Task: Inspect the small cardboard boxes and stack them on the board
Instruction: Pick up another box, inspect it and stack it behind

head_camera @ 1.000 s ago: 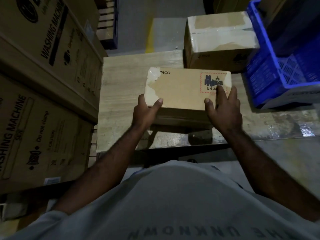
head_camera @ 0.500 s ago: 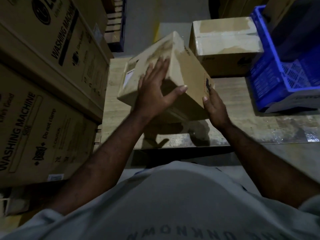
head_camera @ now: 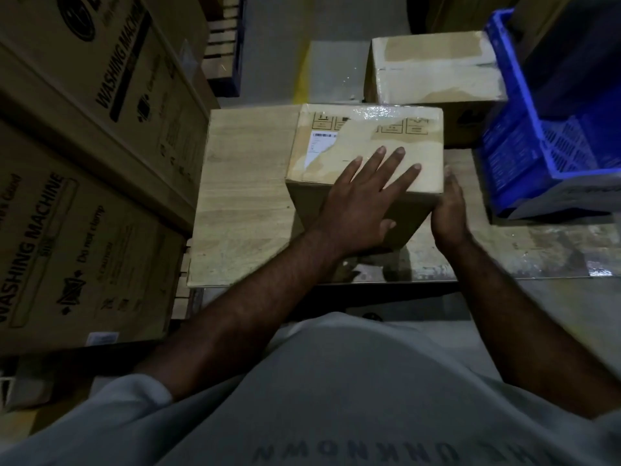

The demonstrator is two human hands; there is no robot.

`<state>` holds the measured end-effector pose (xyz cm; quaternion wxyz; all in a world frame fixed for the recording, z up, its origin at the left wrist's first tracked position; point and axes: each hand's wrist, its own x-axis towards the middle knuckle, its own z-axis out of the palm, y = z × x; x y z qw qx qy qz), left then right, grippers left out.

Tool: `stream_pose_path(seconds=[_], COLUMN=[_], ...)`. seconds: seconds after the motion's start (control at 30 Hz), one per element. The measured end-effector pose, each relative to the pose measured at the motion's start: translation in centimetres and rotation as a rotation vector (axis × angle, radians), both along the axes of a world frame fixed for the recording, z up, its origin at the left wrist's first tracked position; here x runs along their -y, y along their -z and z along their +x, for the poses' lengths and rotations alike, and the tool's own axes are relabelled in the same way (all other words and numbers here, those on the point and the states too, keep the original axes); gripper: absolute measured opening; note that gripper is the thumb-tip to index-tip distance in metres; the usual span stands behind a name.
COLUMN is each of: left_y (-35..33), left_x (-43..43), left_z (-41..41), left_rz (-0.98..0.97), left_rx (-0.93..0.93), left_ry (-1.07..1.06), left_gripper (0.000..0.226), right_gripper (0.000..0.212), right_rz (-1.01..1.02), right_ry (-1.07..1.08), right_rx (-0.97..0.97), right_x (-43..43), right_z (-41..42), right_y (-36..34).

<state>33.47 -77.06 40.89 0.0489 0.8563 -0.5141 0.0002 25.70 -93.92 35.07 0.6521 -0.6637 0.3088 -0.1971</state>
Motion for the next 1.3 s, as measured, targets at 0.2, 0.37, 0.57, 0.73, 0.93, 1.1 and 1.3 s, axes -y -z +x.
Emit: stream_pose_path(seconds=[0.2,0.37,0.57,0.73,0.93,1.1,1.3], left_y=[-0.7,-0.7,0.3,0.2,-0.1,-1.5,-1.9], left_x=[-1.7,-3.4,-3.5,-3.3,-3.0,-1.7,1.4], left_z=[0.8,2.3,2.6,2.6,2.4,3.8,7.5], left_rz=[-0.014,0.048,0.099,0.093,0.084,0.009,0.0], left_rx=[-0.031,-0.022,-0.022,-0.009,-0.051,-0.112,-0.062], left_ry=[-0.095,-0.271,-0.283,-0.294,-0.31,-0.347,-0.345], left_gripper=[0.096,0.108,0.121,0.124,0.123,0.098,0.089], right_gripper=[0.055,0.069,0.074,0.075,0.071,0.063,0.074], right_rz=[-0.464,-1.037,-1.236,-1.278,-1.285,-1.215,-1.234], right_ry=[-0.004,-0.198,-0.182,-0.154,-0.187,-0.156,-0.236], right_rx=[0.058,-0.137,-0.213,-0.213,-0.251,-0.203,-0.377], right_x=[-0.5,-1.8,-2.6,-2.6,-2.4,-1.2,1.2], right_z=[-2.2,-2.8,-2.5,-2.3,-2.4,-1.1,3.6], right_y=[-3.7,-3.1,-1.9,-1.6,-2.1,-4.1,-6.7])
